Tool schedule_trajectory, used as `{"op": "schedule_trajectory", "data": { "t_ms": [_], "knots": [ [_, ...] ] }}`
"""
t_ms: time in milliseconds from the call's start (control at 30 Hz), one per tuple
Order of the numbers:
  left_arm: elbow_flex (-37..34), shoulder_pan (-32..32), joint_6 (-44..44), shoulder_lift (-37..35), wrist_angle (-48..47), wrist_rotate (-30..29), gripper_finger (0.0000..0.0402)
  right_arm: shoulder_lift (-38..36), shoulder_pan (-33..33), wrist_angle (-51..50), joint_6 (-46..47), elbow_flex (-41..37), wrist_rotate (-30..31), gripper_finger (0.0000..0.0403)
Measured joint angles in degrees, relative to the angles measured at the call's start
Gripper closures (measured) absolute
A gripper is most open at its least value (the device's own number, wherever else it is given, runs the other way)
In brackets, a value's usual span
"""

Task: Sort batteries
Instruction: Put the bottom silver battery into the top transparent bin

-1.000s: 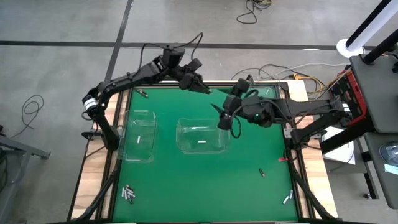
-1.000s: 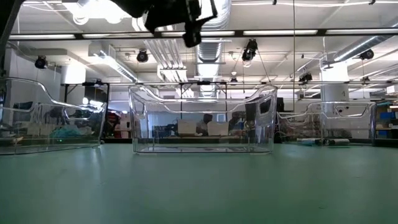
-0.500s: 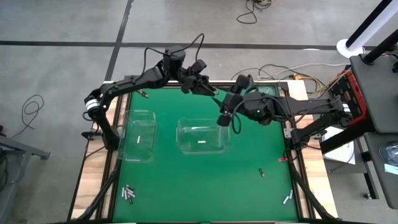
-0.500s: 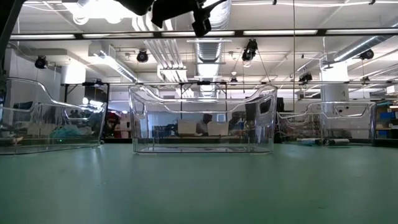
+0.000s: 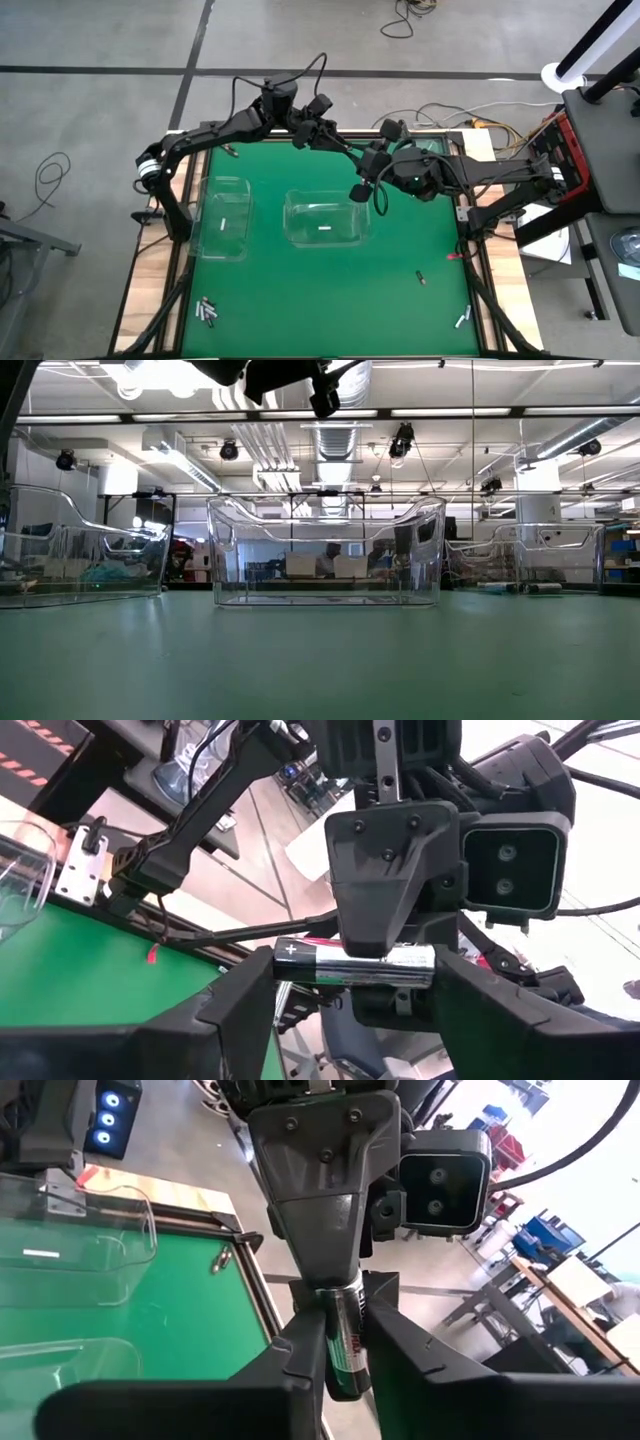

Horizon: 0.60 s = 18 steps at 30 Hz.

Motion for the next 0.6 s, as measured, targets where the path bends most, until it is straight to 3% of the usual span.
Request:
{"op": "schedule_trajectory", "data": {
  "t_ms": [200, 333, 467, 600],
  "knots": [
    [-0.02, 0.20, 1.47, -0.23, 4.70, -0.07, 0.0137, 0.00, 0.02, 0.26, 3.29, 1.09, -0.54, 0.0363],
    [-0.02, 0.99, 1.66, -1.92, 6.12, 1.75, 0.0109, -0.67, -0.63, -5.09, 7.13, 4.43, -0.71, 0.0363],
    [0.00, 1.15, 4.96, -4.95, 2.08, 1.30, 0.0103, -1.61, -4.25, -21.70, 18.40, 9.44, -0.53, 0.0363],
    [0.02, 0.49, 14.20, -9.63, -9.85, -3.90, 0.0107, -2.50, -10.29, -44.26, 33.06, 10.68, -2.20, 0.0363]
  ]
}}
